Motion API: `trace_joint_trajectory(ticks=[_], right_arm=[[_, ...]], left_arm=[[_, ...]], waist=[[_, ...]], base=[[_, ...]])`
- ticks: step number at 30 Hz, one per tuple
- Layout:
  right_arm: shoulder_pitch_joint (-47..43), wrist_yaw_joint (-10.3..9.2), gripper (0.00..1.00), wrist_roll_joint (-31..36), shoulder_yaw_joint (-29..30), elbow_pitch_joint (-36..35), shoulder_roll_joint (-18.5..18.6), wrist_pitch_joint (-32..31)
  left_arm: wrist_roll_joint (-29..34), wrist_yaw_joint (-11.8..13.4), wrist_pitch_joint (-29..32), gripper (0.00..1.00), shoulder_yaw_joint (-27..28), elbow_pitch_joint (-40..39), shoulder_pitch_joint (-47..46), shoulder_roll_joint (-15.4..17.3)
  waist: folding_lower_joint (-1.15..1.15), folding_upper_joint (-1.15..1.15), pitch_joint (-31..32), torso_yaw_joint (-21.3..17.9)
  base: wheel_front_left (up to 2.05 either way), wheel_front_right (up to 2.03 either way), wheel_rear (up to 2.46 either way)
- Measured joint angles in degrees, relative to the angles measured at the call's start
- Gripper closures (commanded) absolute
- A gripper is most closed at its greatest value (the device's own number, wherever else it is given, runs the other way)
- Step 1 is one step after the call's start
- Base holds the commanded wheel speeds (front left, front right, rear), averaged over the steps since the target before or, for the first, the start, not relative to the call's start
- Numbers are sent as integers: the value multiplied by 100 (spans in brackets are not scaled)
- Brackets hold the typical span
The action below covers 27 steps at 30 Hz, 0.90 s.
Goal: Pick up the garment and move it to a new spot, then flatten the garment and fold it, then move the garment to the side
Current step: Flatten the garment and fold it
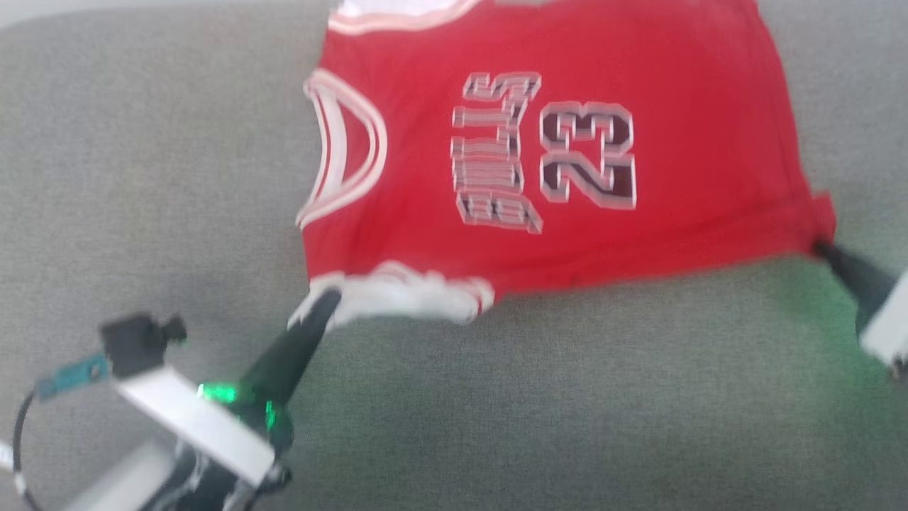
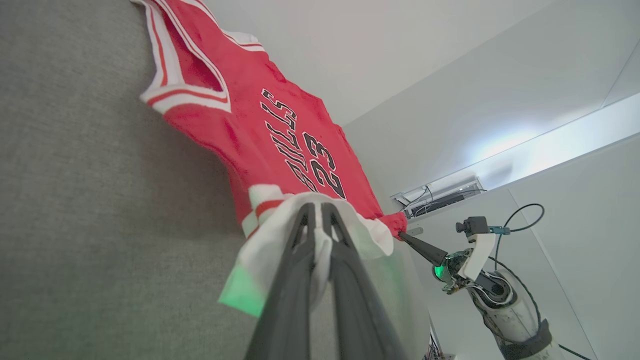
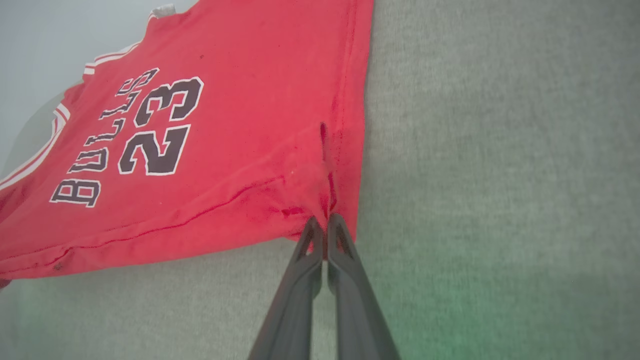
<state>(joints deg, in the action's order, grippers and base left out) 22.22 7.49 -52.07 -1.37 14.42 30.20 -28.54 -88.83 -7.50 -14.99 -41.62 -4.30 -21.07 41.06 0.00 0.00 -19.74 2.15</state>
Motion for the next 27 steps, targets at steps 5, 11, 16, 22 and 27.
trace_joint_trajectory(ticks=[5, 11, 16, 22, 27], right_arm=[[-1235, 0, 100, -129, 480, -940, -47, -425], [-2524, -1, 100, -242, 1187, -1991, -339, -900], [-2788, 0, 100, -166, 1521, -2519, -672, -1187], [-2282, 0, 100, 60, 1827, -2561, -887, -1330], [-1657, 0, 100, 203, 1853, -2347, -1036, -1282]], left_arm=[[132, 0, -2, 100, 257, -638, 974, 171], [348, 0, -5, 100, 264, -1351, 1848, 445], [481, 0, -5, 100, 443, -1496, 1887, 452], [394, 0, 209, 100, 470, -1346, 742, 389], [247, 0, 493, 100, 595, -624, -377, 208]], waist=[[0, 0, 248, 0], [0, 0, 299, -25], [0, 0, 253, -58], [0, 0, 162, -62], [0, 0, -42, -105]], base=[[0, 0, 0], [0, 0, 0], [0, 0, 0], [0, 0, 0], [0, 0, 0]])
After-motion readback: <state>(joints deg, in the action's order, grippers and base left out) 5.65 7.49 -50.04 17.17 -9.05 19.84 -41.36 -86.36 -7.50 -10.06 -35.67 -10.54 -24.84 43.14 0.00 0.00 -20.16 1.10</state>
